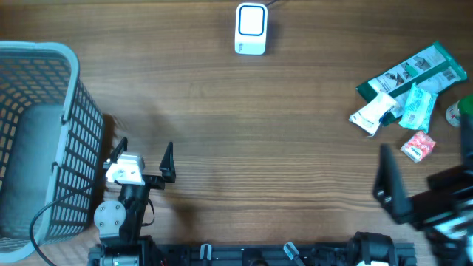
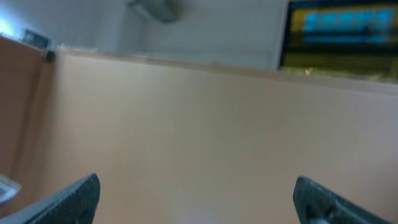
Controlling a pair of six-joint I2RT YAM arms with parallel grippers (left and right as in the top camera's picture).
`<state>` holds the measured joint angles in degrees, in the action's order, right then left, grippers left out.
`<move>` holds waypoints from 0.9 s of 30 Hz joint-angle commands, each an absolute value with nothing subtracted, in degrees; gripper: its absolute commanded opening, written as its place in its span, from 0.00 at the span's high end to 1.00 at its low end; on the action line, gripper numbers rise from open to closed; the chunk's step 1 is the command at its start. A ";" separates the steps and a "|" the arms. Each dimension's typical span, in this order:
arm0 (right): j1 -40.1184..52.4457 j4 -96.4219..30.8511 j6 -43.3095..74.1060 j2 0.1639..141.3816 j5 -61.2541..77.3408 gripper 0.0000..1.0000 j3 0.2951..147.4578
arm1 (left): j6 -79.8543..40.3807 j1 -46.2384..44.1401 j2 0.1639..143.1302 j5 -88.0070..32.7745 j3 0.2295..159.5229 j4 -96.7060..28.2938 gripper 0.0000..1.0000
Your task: Scan the item barcode
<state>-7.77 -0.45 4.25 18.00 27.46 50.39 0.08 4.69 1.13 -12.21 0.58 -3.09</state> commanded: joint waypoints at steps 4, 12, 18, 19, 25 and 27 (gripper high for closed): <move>-1.74 15.46 6.04 5.41 21.91 0.00 22.59 | -0.49 5.15 0.80 -12.12 0.34 -3.27 0.00; -1.67 27.03 5.98 0.19 13.28 0.00 3.79 | -0.49 5.15 0.80 -12.12 0.34 -3.27 0.00; -1.67 20.82 3.64 0.19 10.52 0.00 0.27 | -0.49 5.15 0.80 -12.12 0.34 -3.27 0.00; -1.67 19.46 2.20 0.19 10.31 0.00 0.27 | -0.49 5.15 0.80 -12.12 0.34 -3.27 0.00; -1.67 9.19 0.05 0.19 9.76 0.00 0.27 | -0.49 5.15 0.80 -12.12 0.34 -3.27 0.00; -1.67 5.78 0.23 0.19 9.28 0.00 0.27 | -0.49 5.15 0.80 -12.12 0.34 -3.27 0.00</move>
